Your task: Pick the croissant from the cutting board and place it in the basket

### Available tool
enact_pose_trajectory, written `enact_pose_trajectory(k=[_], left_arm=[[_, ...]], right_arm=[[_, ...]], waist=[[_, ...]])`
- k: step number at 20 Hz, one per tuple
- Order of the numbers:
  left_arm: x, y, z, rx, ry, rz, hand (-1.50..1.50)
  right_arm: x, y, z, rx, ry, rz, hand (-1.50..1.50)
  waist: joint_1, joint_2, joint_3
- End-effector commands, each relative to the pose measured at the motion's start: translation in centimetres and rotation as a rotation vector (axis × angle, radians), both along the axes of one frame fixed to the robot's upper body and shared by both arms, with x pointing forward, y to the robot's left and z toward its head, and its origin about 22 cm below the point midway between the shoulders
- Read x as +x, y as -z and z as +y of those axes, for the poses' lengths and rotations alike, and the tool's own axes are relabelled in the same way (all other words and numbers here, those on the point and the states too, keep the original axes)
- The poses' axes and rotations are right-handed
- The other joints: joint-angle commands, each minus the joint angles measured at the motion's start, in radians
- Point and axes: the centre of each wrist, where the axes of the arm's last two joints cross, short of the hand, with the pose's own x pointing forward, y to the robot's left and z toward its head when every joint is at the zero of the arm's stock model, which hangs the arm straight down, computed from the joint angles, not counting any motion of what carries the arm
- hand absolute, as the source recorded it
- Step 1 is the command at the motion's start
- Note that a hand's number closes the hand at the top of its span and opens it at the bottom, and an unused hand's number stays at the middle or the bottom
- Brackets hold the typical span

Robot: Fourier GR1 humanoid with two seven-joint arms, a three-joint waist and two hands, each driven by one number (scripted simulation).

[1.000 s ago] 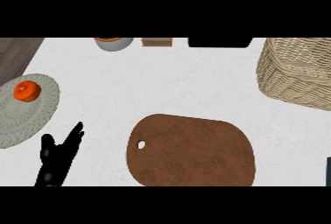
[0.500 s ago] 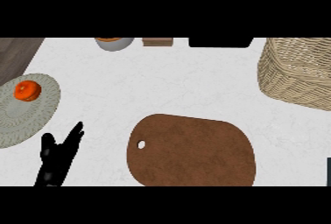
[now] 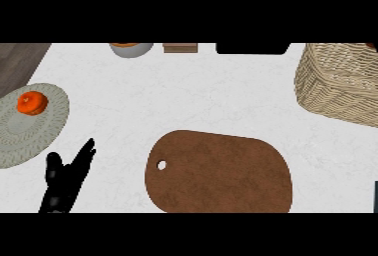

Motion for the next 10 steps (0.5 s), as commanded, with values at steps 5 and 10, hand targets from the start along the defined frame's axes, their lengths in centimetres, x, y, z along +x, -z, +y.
enact_pose_trajectory(k=[5,10], left_arm=[[0.3,0.5,1.0,0.019,0.004,0.061,0.00],[1.1,-1.2,-0.2,0.005,-0.003,0.057,0.00]], right_arm=[[-2.3,3.1,-4.5,-0.193,0.032,0.169,-1.50],[-2.5,2.9,-5.4,-0.218,0.020,0.109,-1.50]], waist=[[0.009,0.012,-0.006],[0.002,0.006,-0.006]])
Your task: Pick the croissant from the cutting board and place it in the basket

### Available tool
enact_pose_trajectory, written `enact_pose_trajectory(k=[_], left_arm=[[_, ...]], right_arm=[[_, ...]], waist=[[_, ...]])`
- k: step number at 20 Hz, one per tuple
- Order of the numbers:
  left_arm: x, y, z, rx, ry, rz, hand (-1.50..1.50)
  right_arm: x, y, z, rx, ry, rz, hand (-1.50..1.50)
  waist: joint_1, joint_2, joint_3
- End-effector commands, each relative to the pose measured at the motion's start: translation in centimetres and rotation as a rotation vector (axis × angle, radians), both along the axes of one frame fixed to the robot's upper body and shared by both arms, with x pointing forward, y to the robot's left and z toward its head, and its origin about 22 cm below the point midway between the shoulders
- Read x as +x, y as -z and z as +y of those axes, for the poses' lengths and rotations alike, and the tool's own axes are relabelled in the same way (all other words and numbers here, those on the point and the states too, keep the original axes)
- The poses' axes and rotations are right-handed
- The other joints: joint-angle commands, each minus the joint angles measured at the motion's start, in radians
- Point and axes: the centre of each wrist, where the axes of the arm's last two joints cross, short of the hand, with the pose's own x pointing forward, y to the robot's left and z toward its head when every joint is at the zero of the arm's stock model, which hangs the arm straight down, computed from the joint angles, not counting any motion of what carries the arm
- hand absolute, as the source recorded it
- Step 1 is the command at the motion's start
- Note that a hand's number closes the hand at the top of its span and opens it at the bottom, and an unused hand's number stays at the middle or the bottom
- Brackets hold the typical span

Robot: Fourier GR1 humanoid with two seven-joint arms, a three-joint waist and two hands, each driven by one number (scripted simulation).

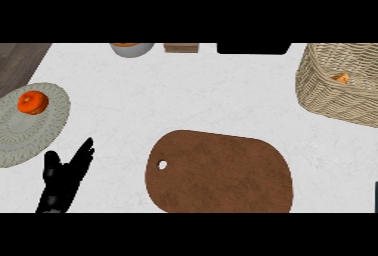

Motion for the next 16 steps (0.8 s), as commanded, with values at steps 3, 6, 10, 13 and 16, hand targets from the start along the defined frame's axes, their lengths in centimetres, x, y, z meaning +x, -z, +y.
enact_pose_trajectory(k=[3,6,10,13,16], left_arm=[[-2.0,1.6,-0.1,-0.008,-0.001,0.067,0.00],[-1.4,2.1,-0.3,-0.008,-0.014,0.064,0.00],[-0.3,0.5,-1.2,-0.003,-0.037,0.037,0.00],[-0.3,1.0,0.9,-0.002,-0.026,0.042,0.00],[0.4,1.3,-1.1,-0.027,-0.017,0.063,0.00]], right_arm=[[-0.6,-1.8,-2.0,0.005,0.017,-0.058,-1.50],[-1.5,-3.2,-3.2,0.035,0.021,-0.127,-1.50],[-2.7,-2.0,-4.5,0.117,0.114,-0.206,-1.50],[-4.5,-4.1,-6.7,0.132,0.163,-0.221,-1.50],[-8.8,-3.2,-10.5,0.119,0.186,-0.211,-1.50]], waist=[[0.005,0.006,-0.006],[-0.014,0.000,-0.007],[-0.012,0.002,-0.006],[-0.016,0.000,-0.007],[-0.024,0.003,-0.006]])
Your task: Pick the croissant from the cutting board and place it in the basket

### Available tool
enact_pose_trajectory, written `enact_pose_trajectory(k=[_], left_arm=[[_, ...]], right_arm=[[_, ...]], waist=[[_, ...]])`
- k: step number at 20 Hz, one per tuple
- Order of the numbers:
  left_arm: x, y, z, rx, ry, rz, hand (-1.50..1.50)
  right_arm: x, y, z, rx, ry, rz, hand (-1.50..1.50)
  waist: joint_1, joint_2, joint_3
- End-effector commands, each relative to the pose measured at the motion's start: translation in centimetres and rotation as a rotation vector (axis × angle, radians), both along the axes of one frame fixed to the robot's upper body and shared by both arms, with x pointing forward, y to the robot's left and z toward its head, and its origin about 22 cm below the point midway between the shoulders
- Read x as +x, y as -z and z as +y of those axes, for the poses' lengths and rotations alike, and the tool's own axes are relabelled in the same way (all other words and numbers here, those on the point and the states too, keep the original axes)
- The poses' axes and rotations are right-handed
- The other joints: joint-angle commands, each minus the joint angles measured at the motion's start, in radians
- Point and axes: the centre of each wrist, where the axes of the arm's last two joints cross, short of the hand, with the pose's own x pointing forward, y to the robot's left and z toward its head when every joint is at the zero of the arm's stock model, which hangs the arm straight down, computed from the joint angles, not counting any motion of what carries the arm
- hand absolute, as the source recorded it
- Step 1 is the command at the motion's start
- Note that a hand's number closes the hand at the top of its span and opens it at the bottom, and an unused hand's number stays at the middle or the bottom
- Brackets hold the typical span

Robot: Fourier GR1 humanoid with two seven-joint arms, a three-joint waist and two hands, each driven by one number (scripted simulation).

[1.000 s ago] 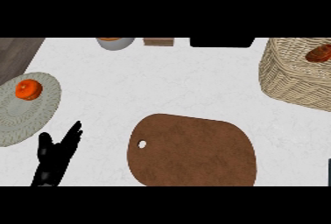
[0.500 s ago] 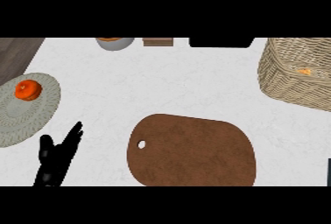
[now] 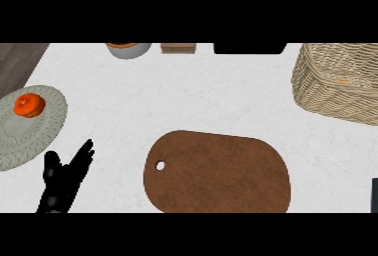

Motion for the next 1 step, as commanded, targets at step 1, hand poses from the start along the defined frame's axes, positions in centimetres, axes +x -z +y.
enact_pose_trajectory(k=[1], left_arm=[[0.13,0.36,-1.15,0.012,-0.003,0.039,0.00]], right_arm=[[-2.99,-1.96,-2.83,0.041,0.038,-0.020,-1.50]], waist=[[-0.006,0.003,-0.006]])
